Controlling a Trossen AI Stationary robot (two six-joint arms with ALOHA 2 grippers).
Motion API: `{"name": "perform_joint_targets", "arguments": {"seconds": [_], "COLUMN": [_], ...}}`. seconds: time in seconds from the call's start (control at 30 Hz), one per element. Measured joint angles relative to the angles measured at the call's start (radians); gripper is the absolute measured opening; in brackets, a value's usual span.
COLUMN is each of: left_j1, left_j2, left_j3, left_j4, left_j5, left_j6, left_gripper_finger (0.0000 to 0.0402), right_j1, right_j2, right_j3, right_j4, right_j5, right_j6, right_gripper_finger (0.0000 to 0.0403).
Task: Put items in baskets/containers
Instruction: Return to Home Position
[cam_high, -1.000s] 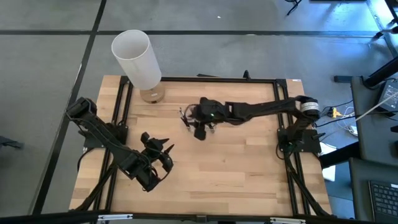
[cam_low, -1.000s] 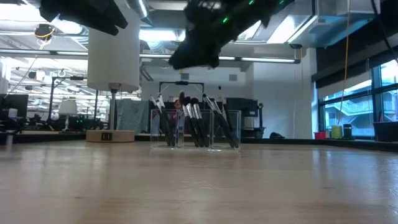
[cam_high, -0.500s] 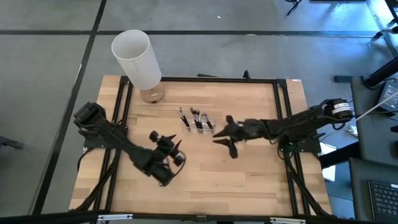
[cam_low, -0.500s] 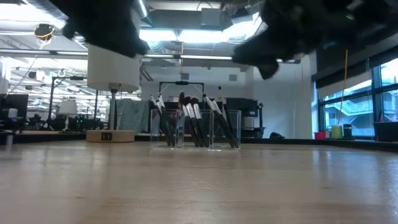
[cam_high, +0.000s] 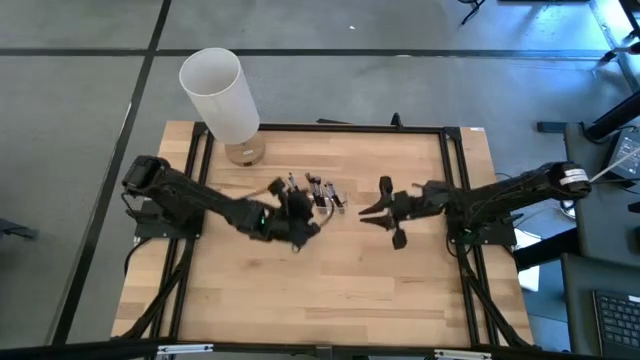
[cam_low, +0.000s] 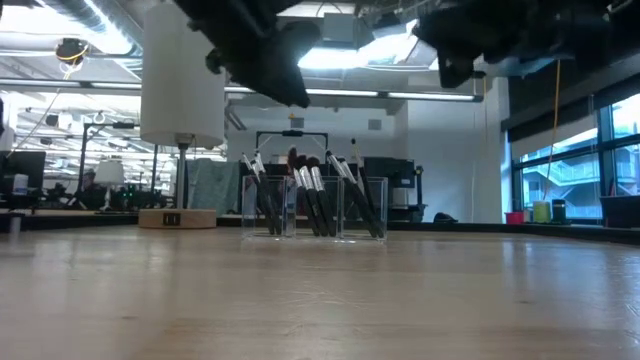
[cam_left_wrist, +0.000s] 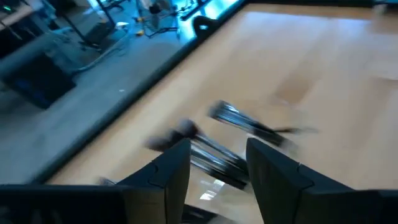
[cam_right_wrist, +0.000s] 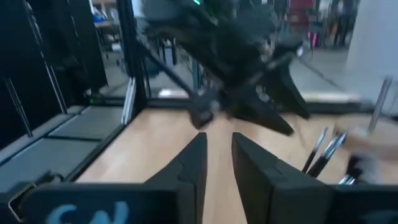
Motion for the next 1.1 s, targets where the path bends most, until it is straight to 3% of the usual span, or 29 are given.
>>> {"name": "perform_joint_targets", "arguments": {"seconds": [0.2, 0.4, 0.47, 0.67, 0.77, 0.9, 1.0, 1.1], "left_j1": [0.100, 0.177, 0.235, 0.415, 0.456, 0.461, 0.459, 0.445], "left_j2": [-0.114, -0.294, -0.378, -0.612, -0.721, -0.850, -0.931, -1.009], "left_j3": [0.000, -0.123, -0.212, -0.470, -0.556, -0.657, -0.736, -0.814], "left_j4": [-0.015, 0.056, 0.128, 0.474, 0.558, 0.590, 0.637, 0.685], "left_j5": [0.011, 0.039, 0.109, 0.499, 0.625, 0.641, 0.642, 0.642], "left_j6": [0.203, 0.385, 0.435, 0.543, 0.555, 0.557, 0.548, 0.542], "left_gripper_finger": [0.0152, 0.0152, 0.0152, 0.0152, 0.0152, 0.0152, 0.0152, 0.0152], "right_j1": [-0.147, -0.300, -0.344, -0.418, -0.422, -0.396, -0.352, -0.326], "right_j2": [-0.207, -0.426, -0.482, -0.601, -0.633, -0.641, -0.640, -0.642], "right_j3": [0.001, 0.001, 0.001, 0.001, -0.003, -0.106, -0.204, -0.240], "right_j4": [-0.141, -0.333, -0.376, -0.530, -0.634, -0.518, -0.362, -0.348], "right_j5": [-0.171, -0.220, -0.222, -0.238, -0.239, -0.223, -0.133, -0.034], "right_j6": [-0.042, -0.067, -0.084, -0.111, -0.089, 0.012, 0.039, 0.003], "right_gripper_finger": [0.0057, 0.0046, 0.0043, 0.0037, 0.0033, 0.0021, 0.0010, 0.0004]}}
